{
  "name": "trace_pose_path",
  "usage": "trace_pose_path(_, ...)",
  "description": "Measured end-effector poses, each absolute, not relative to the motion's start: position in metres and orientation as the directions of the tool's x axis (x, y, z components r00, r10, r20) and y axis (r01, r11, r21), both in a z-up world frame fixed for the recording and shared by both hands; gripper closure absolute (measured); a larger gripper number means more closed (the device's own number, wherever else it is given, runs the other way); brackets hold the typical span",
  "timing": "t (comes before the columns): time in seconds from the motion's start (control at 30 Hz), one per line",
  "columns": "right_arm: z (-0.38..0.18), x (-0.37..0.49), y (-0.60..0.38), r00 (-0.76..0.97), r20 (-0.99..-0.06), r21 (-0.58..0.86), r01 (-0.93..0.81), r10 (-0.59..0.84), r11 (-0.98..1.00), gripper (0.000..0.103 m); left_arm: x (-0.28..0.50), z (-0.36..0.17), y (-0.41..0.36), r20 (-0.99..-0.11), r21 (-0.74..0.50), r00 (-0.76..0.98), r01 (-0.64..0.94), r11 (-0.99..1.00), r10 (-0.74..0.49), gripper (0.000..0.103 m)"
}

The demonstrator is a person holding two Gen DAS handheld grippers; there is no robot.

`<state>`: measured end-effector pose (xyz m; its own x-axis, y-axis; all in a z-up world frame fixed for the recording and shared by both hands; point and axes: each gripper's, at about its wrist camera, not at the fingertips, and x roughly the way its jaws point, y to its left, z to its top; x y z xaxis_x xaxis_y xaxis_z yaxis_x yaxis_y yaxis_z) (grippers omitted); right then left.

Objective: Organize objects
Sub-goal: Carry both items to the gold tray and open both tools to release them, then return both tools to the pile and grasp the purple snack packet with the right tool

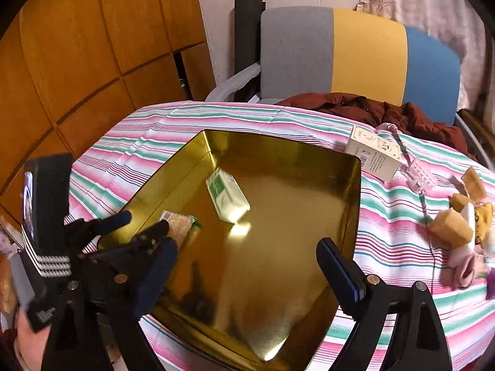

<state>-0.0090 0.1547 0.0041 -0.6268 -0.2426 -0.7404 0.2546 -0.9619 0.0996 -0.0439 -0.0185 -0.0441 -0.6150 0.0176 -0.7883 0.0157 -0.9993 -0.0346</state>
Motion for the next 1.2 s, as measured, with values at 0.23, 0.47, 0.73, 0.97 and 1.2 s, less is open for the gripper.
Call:
trace_pose_path(0.23,0.009,-0.003,0.158,-0.647,-0.734,0.060,0.238,-0.204,-0.970,0.011,-0.039,-0.033,-0.023,-0.770,-0.075,-0.637,0.032,-0.997,0.037,0.042)
trace_pose_path(0.47,0.014,-0.001,0.165,-0.660,-0.727,0.056,0.219,-0.190,-0.974,0.011,-0.032,-0.022,-0.020,-0.748,-0.122,-0.659,0.025,-0.992,0.076,0.042)
trace_pose_path(0.73,0.015,0.000,0.182,-0.664,-0.726,0.065,0.192,-0.179,-0.979,0.011,-0.023,-0.022,-0.003,-0.748,-0.145,-0.653,-0.020,-0.989,0.123,0.042)
trace_pose_path(0.97,0.017,0.004,0.209,-0.672,-0.724,0.068,0.154,-0.155,-0.986,0.011,-0.012,-0.024,0.017,-0.747,-0.160,-0.644,-0.069,-0.985,0.167,0.042)
trace_pose_path(1.2,0.016,0.007,0.249,-0.673,-0.730,0.069,0.096,-0.116,-0.993,0.011,0.003,-0.020,0.048,-0.717,-0.194,-0.653,-0.149,-0.970,0.243,0.042)
